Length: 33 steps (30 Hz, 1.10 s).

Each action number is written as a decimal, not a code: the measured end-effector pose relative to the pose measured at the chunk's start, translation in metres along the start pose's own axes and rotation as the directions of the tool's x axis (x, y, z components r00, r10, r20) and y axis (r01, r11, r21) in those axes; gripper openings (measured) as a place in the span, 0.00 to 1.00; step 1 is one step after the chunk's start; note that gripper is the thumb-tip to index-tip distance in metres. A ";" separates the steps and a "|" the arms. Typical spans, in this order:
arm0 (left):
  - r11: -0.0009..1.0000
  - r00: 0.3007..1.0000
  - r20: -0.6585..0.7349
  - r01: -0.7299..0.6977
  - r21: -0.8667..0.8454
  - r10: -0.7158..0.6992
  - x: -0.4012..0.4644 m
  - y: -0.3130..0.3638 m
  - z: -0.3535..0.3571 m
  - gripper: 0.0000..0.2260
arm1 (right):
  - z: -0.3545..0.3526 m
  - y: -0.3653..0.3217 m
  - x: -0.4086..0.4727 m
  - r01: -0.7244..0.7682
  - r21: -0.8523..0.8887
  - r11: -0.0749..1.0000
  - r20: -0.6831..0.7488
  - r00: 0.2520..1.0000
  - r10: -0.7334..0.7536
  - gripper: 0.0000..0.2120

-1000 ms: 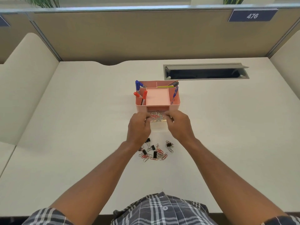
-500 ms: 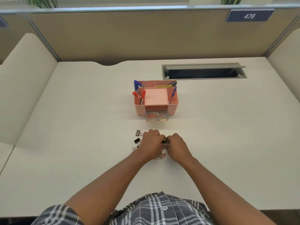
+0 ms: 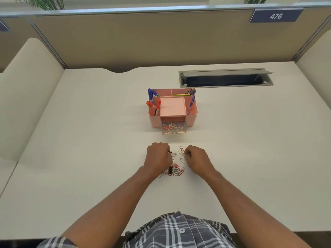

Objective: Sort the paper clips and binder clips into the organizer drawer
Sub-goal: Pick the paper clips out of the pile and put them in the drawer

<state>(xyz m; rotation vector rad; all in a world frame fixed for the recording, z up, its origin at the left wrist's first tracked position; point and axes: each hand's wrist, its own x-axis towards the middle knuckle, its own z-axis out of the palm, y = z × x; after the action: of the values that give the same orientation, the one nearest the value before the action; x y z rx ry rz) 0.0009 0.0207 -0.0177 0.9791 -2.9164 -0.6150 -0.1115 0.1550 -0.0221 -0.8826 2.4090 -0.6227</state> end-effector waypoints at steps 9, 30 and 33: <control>0.976 0.998 -0.016 0.057 0.210 -0.055 0.007 -0.007 -0.007 0.09 | -0.006 -0.003 0.007 -0.098 0.089 0.991 -0.068 0.992 0.104 0.10; 0.967 0.975 0.085 -0.217 0.133 0.207 0.023 0.023 0.015 0.09 | -0.004 -0.005 0.018 -0.047 -0.068 0.997 -0.043 0.998 0.044 0.08; 0.958 0.964 0.112 -0.253 0.135 0.239 0.023 0.023 0.018 0.09 | -0.012 -0.001 0.014 -0.118 0.079 0.990 -0.052 0.991 0.122 0.06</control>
<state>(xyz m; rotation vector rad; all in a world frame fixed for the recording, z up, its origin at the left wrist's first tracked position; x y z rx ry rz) -0.0333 0.0301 -0.0284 0.5920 -3.1362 -0.4498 -0.1273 0.1473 -0.0165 -0.6922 2.4503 -0.6960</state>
